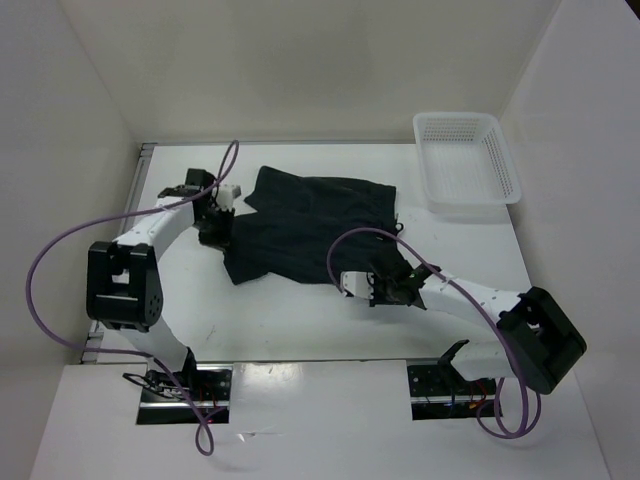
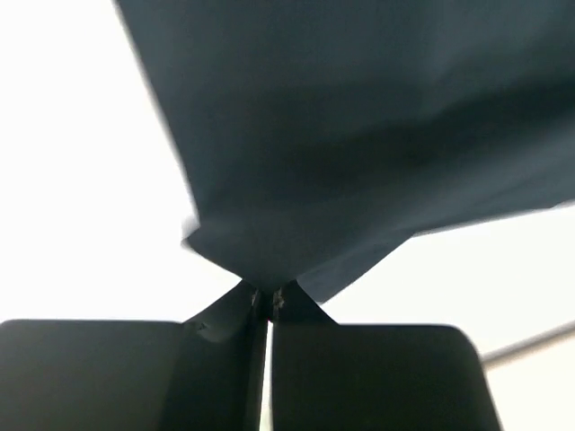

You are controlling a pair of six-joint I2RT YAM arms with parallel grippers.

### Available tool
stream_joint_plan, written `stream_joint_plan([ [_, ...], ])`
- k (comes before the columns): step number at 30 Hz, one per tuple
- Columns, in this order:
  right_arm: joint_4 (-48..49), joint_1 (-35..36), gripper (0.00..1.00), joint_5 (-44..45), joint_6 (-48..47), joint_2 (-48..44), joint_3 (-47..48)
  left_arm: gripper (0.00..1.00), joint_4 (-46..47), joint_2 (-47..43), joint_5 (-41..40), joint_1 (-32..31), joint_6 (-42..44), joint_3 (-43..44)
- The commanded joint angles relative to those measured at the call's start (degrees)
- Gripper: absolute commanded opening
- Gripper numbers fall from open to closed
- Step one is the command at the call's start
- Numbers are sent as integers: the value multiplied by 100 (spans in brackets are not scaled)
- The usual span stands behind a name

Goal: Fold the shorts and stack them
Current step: Flatten the shorts out

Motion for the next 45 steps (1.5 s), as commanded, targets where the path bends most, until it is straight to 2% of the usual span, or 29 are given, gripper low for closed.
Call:
stream_joint_plan([
  [1,28,-3,0,49,-182,-34,18,0,-65,-709,-1054,42,34,881],
  [5,-86,-3,0,-57,-305,-34,71,0,-759,-1078,-1347,-485,34,841],
  [7,-139,-3,0,-58,-411,-34,124,3,-1171,-1148,-1487,-766,34,490],
  [8,-139,-3,0,-58,-412,-34,194,6,-1260,-1227,-1488,-829,34,45],
  [11,-525,-3,0,-128,-472,-34,317,11,-1805,-1281,-1305,-899,34,-433],
  [15,-965,-3,0,-260,-806,-166,317,25,-2341,-1342,-1049,-961,34,-724],
  [16,-1157,-3,1,-260,-868,-166,317,35,-2560,-1395,-1049,-961,34,-725],
  [18,-1299,-3,14,-260,-921,-341,317,44,-2790,-1395,-1049,-961,34,-725],
  [19,-1412,-3,34,-338,-921,-403,317,46,-2791,-1395,-1049,-961,34,-646],
  [21,-1509,-3,55,-426,-747,-649,501,53,-2686,-1395,-891,-804,34,-374],
  [22,-1510,-3,68,-531,-606,-745,772,55,-2589,-1317,-838,-733,34,-216],
  [23,-1676,-3,71,-602,-466,-833,948,55,-2432,-1264,-838,-654,34,-58],
  [26,-1791,-55,71,-944,202,-1159,1739,58,-1083,-817,-926,-285,34,417],
  [30,-1293,-56,69,-1235,853,-1440,2093,61,-33,-52,-917,-161,34,883],
  [36,-545,-239,54,-1235,1250,-168,1734,64,443,1398,-723,-213,34,1919],
  [40,-245,-240,40,-1227,864,-17,1207,65,777,1690,-864,-214,34,1921],
  [45,-438,-240,36,-1288,617,89,767,63,1103,1690,-1110,-372,34,1193],
])
